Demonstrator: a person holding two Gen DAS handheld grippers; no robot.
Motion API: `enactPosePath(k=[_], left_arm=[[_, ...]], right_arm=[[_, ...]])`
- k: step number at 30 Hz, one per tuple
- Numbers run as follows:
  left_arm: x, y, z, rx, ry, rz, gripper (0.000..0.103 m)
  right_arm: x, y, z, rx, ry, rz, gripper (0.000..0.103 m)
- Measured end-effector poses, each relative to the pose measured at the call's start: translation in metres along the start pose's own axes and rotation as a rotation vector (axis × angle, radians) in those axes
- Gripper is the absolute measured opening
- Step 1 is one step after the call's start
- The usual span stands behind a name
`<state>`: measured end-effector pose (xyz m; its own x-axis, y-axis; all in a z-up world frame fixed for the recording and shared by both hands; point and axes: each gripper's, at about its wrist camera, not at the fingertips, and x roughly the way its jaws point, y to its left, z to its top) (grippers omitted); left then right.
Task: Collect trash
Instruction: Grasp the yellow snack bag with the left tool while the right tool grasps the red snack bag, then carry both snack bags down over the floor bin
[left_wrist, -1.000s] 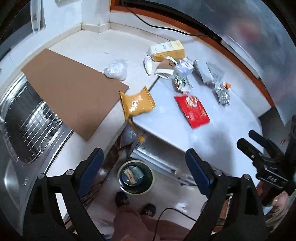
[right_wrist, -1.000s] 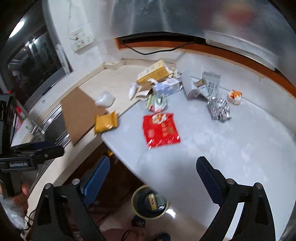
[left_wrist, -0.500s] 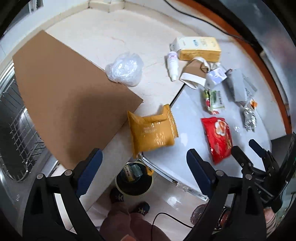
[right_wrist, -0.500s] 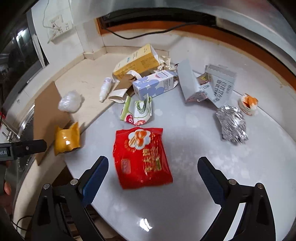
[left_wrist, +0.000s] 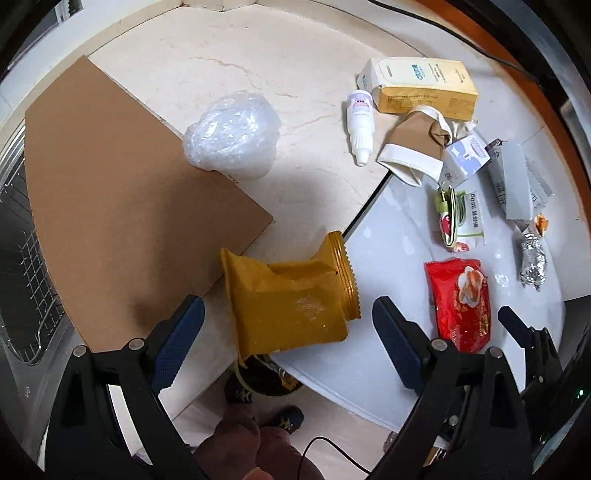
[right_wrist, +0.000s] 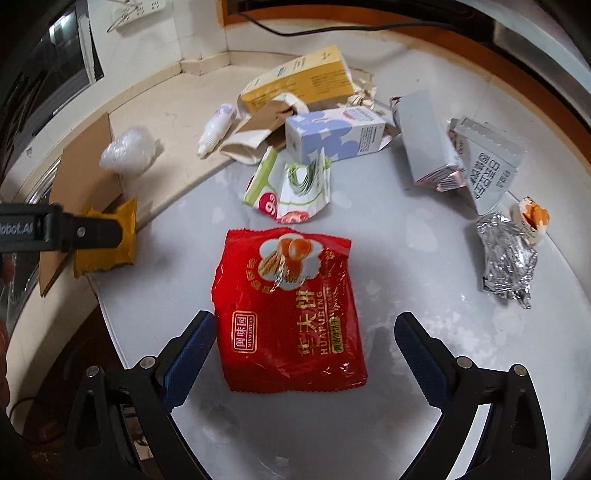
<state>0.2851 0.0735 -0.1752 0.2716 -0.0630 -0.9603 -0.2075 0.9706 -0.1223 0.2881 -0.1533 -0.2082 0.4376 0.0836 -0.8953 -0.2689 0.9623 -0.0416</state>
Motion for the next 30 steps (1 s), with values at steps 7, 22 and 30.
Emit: enactPosePath(k=[7,22,30], left_arm=[[0.011,-0.011,-0.002,-0.014,0.01,0.053,0.082],[0.008,-0.016,-0.008,0.025,-0.022,0.006,0.016],[-0.011,-0.009,-0.025,0.032,-0.025,-0.058,0.006]], right_arm=[[0.005,0.0,-0.005,0.019,0.025,0.011,0.098],[-0.015,0.005,-0.013,0.006,0.002,0.036,0.055],[-0.03,-0.014,-0.022,0.116,-0.003,0.107,0.021]])
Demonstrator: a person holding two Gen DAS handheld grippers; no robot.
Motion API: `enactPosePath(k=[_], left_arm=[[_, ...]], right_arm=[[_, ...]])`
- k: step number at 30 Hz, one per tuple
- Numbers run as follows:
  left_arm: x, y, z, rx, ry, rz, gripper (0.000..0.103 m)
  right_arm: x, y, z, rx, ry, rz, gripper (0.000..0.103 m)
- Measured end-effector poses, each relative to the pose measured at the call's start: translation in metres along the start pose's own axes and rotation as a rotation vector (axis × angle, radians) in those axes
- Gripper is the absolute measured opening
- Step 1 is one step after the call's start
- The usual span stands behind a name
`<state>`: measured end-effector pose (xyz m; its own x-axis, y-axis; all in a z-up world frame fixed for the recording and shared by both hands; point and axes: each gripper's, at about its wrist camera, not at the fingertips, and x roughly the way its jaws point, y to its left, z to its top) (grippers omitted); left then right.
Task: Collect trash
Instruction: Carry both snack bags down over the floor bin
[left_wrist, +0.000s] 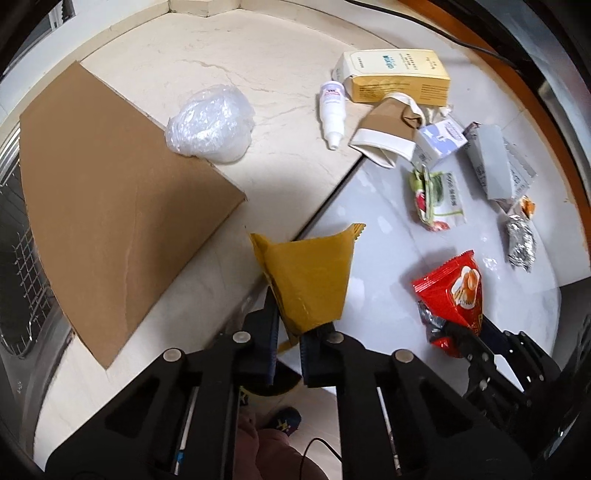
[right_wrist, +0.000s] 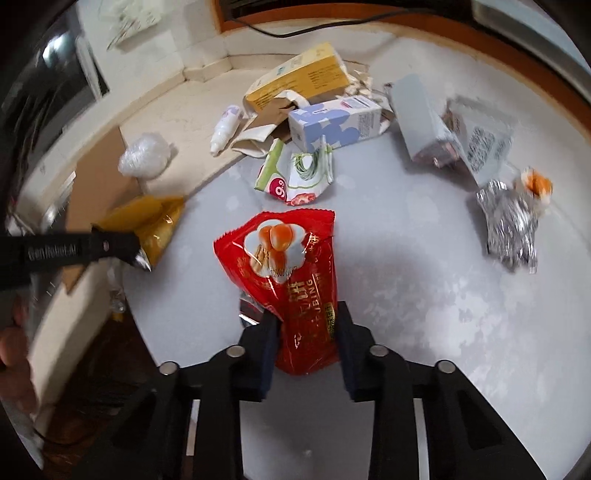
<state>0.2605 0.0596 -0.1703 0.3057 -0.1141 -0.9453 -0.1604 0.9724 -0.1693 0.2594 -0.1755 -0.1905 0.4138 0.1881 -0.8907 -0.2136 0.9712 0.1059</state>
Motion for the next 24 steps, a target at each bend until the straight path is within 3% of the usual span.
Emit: enactPosePath(k=[2,12,24], left_arm=[[-0.007,0.003,-0.005,-0.001,-0.003,-0.013,0.006],[-0.061,-0.001,-0.041,0.036,-0.066,-0.049,0.006],[-0.138,0.009,-0.132,0.074,-0.175,-0.085,0.005]], right_arm=[[-0.006,-0.001,-0.005,0.015,-0.001,0.013,0.017],[-0.062,0.009,-0.038,0.046,-0.056,0.065,0.014],[-0.15,0.044,-0.084,-0.005,-0.108,0.137,0.013]])
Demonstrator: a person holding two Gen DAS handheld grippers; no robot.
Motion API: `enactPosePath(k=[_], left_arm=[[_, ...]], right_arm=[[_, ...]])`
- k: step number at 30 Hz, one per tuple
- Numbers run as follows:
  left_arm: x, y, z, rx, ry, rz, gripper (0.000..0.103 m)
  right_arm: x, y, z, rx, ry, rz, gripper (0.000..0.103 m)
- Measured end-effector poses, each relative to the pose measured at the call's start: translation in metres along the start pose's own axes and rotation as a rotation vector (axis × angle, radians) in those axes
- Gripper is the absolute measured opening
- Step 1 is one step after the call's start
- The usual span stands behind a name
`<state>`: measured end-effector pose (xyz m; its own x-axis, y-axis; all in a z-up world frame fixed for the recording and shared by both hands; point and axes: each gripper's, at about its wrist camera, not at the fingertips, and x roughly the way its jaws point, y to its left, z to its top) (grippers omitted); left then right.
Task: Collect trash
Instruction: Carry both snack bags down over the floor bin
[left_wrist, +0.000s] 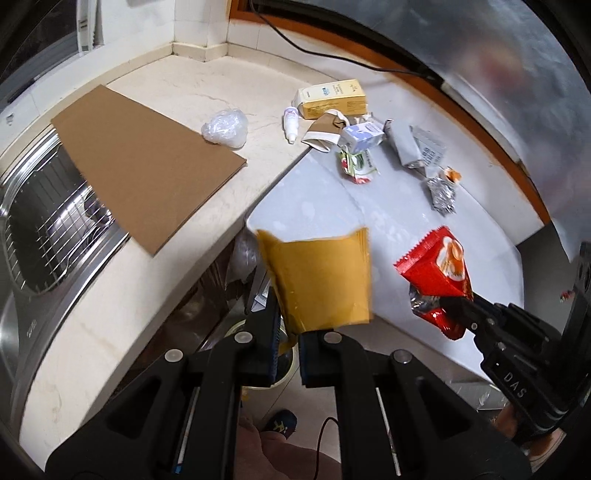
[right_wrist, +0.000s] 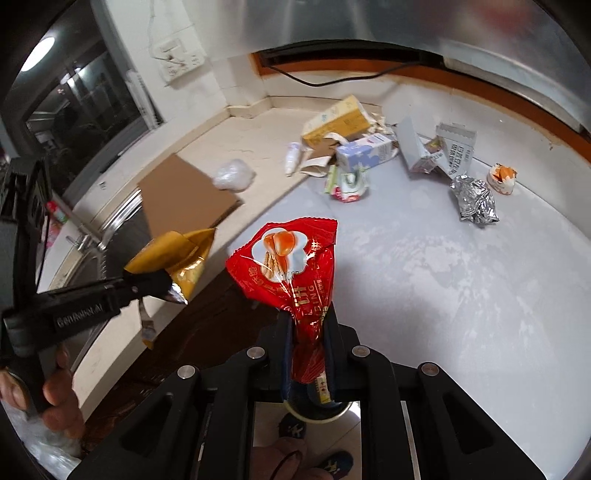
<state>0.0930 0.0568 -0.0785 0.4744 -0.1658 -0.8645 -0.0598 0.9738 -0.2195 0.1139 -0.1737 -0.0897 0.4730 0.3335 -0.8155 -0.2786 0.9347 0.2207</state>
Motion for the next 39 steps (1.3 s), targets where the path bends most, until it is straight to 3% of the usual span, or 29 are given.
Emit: enactPosePath(k=[6,13,24,39], left_arm=[[-0.026,0.001,-0.044,0.028,-0.043,0.004,0.005],[-0.015,0.004,-0.095,0.049,-0.023,0.011,0.005],[0.056,0.038,-0.16,-0.023,0.115,0.04,0.005],[0.183,0.084,-0.199,-0.058,0.235,0.085,0.004]], right_arm=[[-0.018,0.03,-0.028,-0.041,0.004,0.017,0.013],[-0.004,0.042,-0.074,-0.059,0.063,0.019,0.013],[0.078,0.043,-0.15,-0.058,0.214,-0.021,0.013],[0.223,0.021,-0.212,-0.03,0.381,-0.074,0.013]])
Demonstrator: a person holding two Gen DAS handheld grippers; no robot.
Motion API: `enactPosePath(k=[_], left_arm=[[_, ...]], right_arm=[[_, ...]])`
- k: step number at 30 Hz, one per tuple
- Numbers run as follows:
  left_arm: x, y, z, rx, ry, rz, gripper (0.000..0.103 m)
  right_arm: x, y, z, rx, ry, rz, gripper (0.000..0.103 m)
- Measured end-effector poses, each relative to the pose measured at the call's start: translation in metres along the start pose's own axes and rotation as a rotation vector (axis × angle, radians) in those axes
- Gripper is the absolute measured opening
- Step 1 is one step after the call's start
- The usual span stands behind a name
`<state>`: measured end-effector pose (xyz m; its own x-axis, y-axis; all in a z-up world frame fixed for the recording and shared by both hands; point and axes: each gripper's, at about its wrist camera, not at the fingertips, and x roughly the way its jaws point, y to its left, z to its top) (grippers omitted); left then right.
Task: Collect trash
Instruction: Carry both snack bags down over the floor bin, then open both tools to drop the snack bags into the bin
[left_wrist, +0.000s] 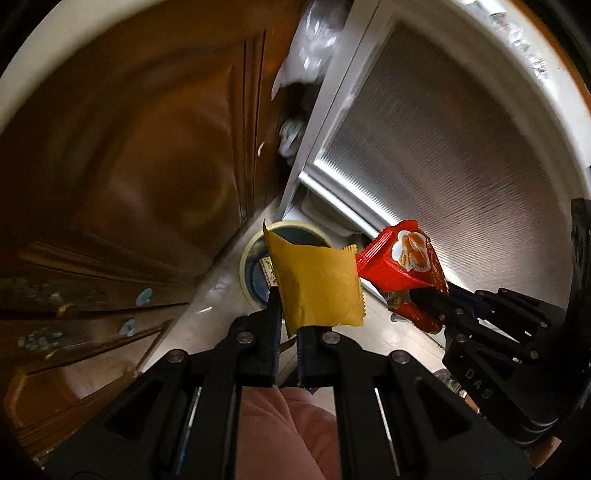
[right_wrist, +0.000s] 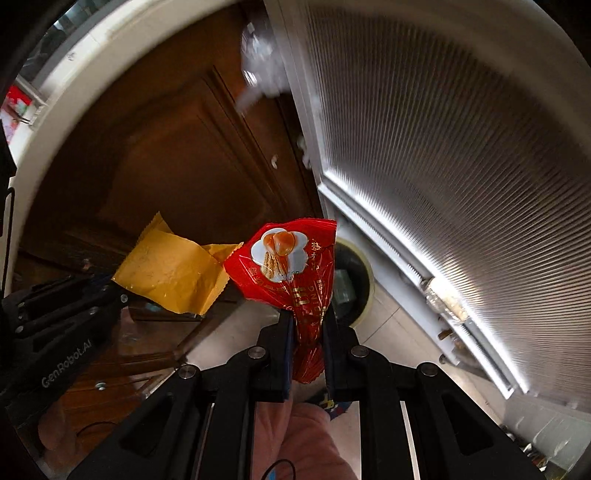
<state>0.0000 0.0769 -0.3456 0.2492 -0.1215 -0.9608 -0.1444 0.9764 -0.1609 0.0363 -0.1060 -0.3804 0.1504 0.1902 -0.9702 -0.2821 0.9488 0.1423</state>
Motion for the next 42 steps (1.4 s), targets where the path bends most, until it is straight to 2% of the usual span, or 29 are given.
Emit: enactPosePath(k=[10,19,22,25,27,31,39,42], left_arm=[[0.127,0.027,-0.006,-0.048,0.108,-0.001,0.004],[0.206,0.021,0.004,0.031,0.137,-0.005,0.004],[0.225,0.019,0.007,0.05,0.147,0.002,0.005],[0.243,0.019,0.011,0.058,0.154,0.012,0.017],[0.253,0.02,0.013,0.059,0.16,0.013,0.047],[0.263,0.024,0.017,0.053,0.158,0.028,0.063],[0.266,0.031,0.019,0.053,0.173,0.041,0.065],[0.261,0.036,0.02,0.045,0.177,0.042,0.065]], right_arm=[[0.124,-0.016,0.003,0.057,0.059,-0.026,0.013],[0.204,-0.038,0.009,0.129,0.065,-0.012,0.015],[0.227,-0.05,0.009,0.156,0.068,0.001,0.021],[0.244,-0.06,0.009,0.181,0.07,0.0,0.03],[0.254,-0.065,0.008,0.202,0.071,-0.008,0.042],[0.271,-0.075,0.006,0.238,0.091,-0.008,0.047],[0.281,-0.071,0.006,0.232,0.107,0.005,0.059],[0.28,-0.073,0.003,0.233,0.104,0.012,0.06]])
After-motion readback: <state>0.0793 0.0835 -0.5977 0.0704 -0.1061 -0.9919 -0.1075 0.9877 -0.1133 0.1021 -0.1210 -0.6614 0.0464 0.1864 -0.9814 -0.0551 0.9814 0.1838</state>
